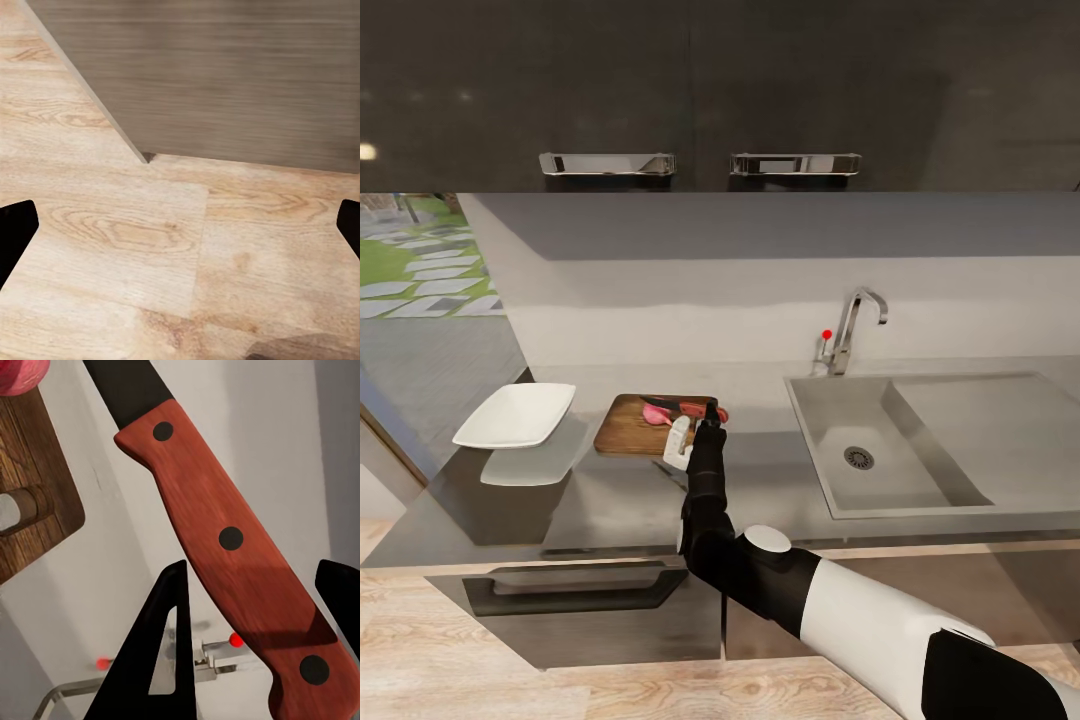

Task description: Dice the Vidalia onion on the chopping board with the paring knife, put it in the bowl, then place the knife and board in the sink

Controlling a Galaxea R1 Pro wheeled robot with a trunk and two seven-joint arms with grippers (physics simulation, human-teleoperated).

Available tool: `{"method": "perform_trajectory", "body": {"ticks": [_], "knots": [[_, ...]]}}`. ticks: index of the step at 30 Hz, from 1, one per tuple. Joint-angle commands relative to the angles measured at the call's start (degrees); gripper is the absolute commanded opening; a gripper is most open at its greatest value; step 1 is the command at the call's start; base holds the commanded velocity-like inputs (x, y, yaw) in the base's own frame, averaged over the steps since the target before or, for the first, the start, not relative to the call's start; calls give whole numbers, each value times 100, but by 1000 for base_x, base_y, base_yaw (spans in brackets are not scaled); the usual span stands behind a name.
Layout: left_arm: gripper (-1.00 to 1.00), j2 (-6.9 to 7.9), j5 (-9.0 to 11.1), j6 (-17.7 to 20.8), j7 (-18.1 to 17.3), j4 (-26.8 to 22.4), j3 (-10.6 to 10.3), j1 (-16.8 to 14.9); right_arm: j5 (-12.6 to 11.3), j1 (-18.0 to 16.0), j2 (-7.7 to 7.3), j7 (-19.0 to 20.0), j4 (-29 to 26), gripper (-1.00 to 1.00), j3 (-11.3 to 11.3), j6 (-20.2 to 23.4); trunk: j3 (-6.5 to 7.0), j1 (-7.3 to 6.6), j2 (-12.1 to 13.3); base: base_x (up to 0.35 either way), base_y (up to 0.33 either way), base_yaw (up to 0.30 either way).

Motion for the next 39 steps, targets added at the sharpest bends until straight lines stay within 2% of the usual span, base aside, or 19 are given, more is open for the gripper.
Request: {"method": "perform_trajectory", "body": {"ticks": [1, 12, 26, 39], "knots": [[100, 0, 19, -34, -7, 22, 0, -10, -9, -9, 0, -28, 1, -100, 19, 27, -7, 1, -6, 0, 0, 0], [100, 0, 19, -34, -7, 22, 0, -10, -9, -9, 0, -28, 4, -100, 19, 20, -7, 1, -6, 19, 7, 0], [100, 0, 19, -34, -7, 22, -2, -10, -9, -9, 0, -28, 4, -100, 18, 20, -7, 1, -6, 229, 135, 0], [100, 0, 19, -34, -7, 22, 0, -10, -9, -9, 0, -21, 4, -100, 19, 20, -7, 1, -6, 21, 14, 0]]}}
